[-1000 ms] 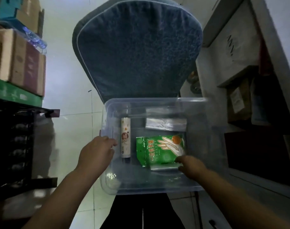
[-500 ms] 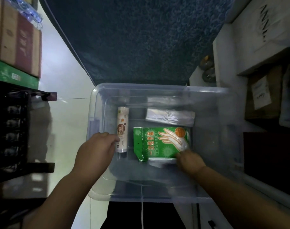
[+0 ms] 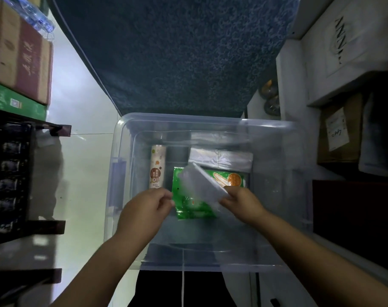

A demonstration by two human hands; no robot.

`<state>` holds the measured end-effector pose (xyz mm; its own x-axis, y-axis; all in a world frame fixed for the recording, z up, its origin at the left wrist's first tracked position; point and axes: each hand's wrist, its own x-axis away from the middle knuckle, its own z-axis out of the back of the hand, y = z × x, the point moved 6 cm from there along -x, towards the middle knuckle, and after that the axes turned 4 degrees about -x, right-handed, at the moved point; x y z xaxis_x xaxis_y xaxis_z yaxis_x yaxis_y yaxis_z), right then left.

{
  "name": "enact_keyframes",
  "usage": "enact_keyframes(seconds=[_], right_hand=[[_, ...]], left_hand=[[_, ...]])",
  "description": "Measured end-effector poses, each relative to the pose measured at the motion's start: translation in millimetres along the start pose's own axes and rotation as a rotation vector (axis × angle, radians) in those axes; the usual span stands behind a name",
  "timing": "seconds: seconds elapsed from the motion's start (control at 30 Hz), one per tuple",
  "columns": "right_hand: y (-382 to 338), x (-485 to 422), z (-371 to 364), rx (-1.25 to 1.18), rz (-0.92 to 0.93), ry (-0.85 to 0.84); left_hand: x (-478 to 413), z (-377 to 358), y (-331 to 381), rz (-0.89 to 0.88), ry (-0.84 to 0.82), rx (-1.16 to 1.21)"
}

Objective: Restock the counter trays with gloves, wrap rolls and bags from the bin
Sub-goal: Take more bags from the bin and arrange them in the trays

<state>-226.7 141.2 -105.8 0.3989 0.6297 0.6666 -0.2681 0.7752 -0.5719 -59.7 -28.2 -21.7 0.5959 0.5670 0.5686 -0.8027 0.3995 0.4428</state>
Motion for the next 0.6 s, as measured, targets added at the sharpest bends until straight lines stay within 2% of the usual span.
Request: enact_keyframes(seconds=[0.13,0.23,0.3,0.37,0.43,0.5,0.53,0.6], right_hand=[[-46.8,19.8,2.7,-0.517,0.025,-0.046],[-66.1,26.3,-9.2,-0.72,0.04,-0.143],[-72.8,23.0,-18.8,-0.809,0.051,-0.242],[-70.4,8.9,-16.5,-0.739,0.1,-0.186],[-49.3,-12.9,1.7,-0.565,0.1,0.081],[-22.2,-34.0,25.7,-0.289,0.04,0.325],[-11.3,-44.2,34.3,-0.139,0.014,0.375],[7.7,-69.4,39.7,0.05,0.023,0.363]], left_hand=[[-2.4,-19.1,17.3,0.21,-0.088,0.609],[-6.4,-24.3,26.8,0.328,-0.114,0.954],[-9.1,-20.0,25.0,0.373,-0.03,1.072],[-11.7,-14.2,17.5,0.375,0.066,1.086],[-14.5,-6.8,5.4,0.372,0.148,1.043],[-19.1,1.0,-8.1,0.367,0.217,1.001],[-22.0,3.4,-14.2,0.363,0.246,0.994],[-29.3,5.6,-22.2,0.336,0.289,1.005]])
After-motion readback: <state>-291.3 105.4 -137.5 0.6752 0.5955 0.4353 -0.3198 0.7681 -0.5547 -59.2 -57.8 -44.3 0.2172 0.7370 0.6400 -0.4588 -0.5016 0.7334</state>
